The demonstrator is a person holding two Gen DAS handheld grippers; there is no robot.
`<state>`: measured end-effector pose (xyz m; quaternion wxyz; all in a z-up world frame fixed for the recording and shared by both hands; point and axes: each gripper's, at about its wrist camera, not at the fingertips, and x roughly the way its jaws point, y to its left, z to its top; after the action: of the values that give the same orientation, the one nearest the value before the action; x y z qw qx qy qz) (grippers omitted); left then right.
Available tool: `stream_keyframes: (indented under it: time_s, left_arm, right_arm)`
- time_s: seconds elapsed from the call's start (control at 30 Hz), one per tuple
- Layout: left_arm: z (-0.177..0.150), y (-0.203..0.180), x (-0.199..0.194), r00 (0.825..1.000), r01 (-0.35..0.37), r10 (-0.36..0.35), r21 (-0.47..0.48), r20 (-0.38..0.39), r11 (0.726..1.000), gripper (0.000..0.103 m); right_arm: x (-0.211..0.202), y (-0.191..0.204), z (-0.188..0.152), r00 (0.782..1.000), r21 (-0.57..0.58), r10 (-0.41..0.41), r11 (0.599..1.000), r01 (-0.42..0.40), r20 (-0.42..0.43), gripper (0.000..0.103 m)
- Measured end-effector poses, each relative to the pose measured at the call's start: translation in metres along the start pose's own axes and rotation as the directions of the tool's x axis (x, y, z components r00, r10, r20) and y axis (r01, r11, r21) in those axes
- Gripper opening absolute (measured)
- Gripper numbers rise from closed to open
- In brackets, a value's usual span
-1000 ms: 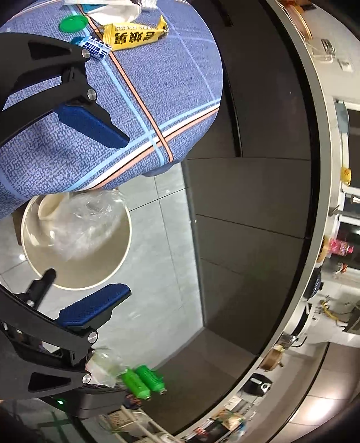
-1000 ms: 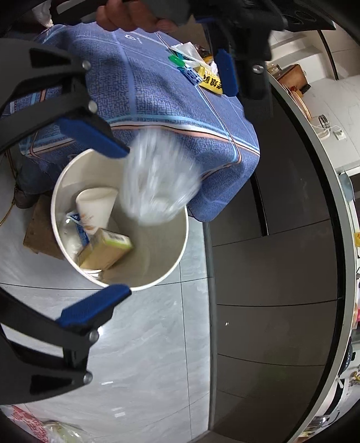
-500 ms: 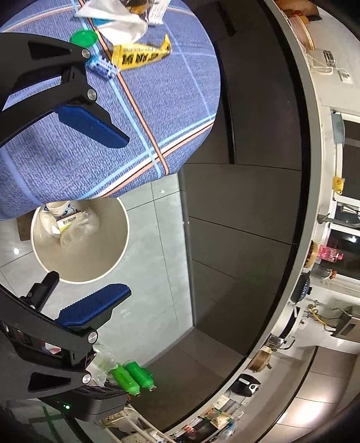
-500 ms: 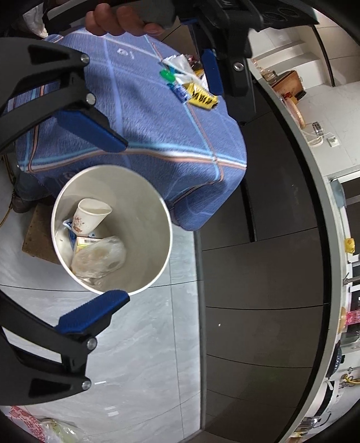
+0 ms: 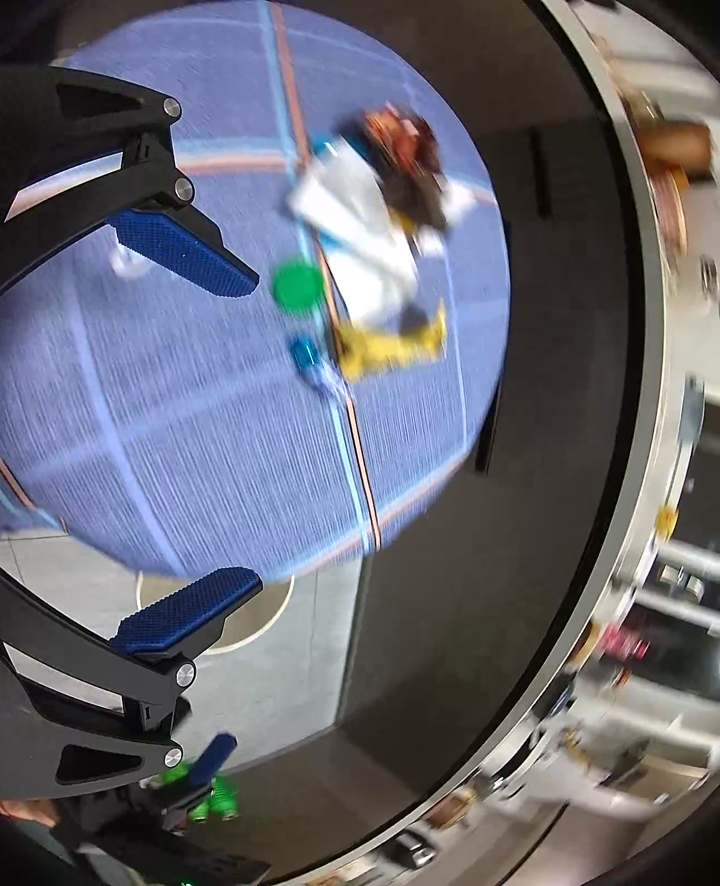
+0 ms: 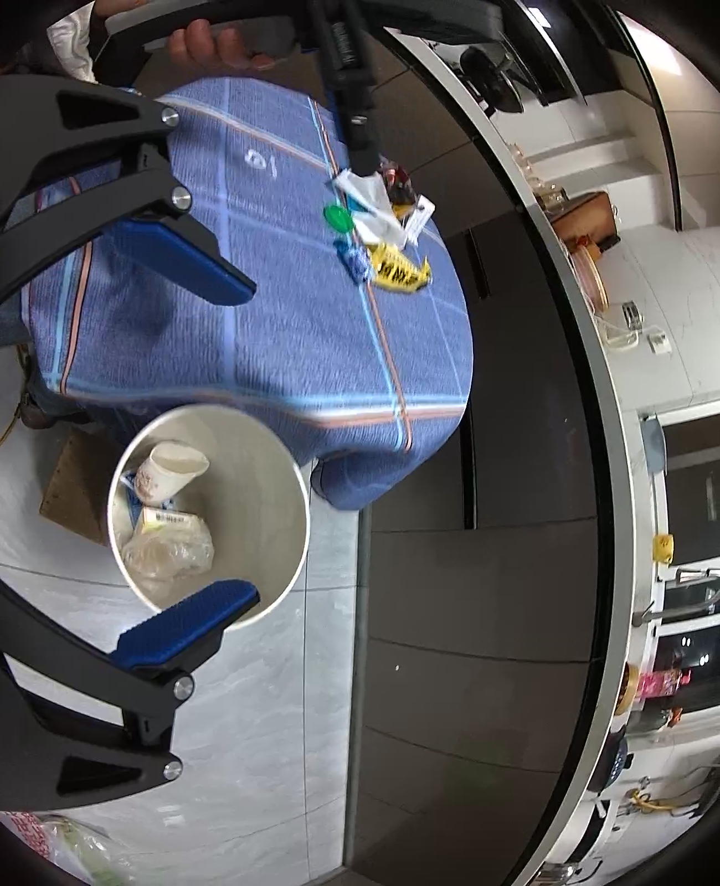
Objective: Collect trash
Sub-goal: 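Move both tools back over the table toward the remaining trash, then grasp the white tissue with the left tool while the right grasps the yellow wrapper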
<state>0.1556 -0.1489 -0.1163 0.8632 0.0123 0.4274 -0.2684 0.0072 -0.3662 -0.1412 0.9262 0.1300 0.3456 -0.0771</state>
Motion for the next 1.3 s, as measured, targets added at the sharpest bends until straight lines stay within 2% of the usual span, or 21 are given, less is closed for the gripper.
stream_keyframes:
  time_s: [0.17,0.33,0.47,0.53,0.77,0.93,1.03,1.17,1.3]
  left_arm:
    - [-0.014,0.056,-0.024,0.996,-0.088,0.089,-0.096,0.011,0.992,0.095]
    - [-0.02,0.101,-0.046,0.992,-0.109,0.119,-0.196,0.04,0.974,0.095]
    - [-0.025,0.123,-0.058,0.989,-0.118,0.135,-0.222,0.061,0.968,0.095]
    - [-0.026,0.131,-0.059,0.99,-0.114,0.13,-0.222,0.059,0.968,0.095]
    - [-0.025,0.151,-0.051,0.992,-0.102,0.115,-0.203,0.054,0.974,0.094]
    - [-0.014,0.163,-0.037,0.995,-0.089,0.097,-0.187,0.034,0.978,0.085]
    - [-0.004,0.168,-0.026,0.996,-0.075,0.082,-0.182,0.026,0.98,0.084]
    - [0.011,0.173,-0.012,1.0,-0.01,0.013,-0.2,0.011,0.98,0.079]
    - [0.025,0.17,0.0,1.0,-0.008,0.01,-0.169,0.011,0.986,0.079]
  right_arm:
    - [-0.003,0.036,0.013,0.998,-0.06,0.06,0.996,-0.059,0.007,0.1]
    - [0.007,0.082,0.028,0.992,-0.127,0.129,0.983,-0.129,-0.01,0.1]
    - [0.021,0.118,0.039,0.985,-0.157,0.169,0.972,-0.173,-0.038,0.099]
    - [0.028,0.131,0.043,0.982,-0.171,0.181,0.967,-0.188,-0.052,0.097]
    - [0.061,0.168,0.051,0.979,-0.202,0.172,0.961,-0.191,-0.109,0.077]
    - [0.087,0.176,0.06,0.98,-0.195,0.148,0.966,-0.173,-0.133,0.063]
    - [0.103,0.171,0.069,0.979,-0.162,0.147,0.972,-0.169,-0.139,0.063]
    - [0.127,0.176,0.082,0.981,-0.174,0.13,0.973,-0.154,-0.144,0.063]
    - [0.155,0.181,0.095,0.98,-0.179,0.127,0.972,-0.154,-0.156,0.063]
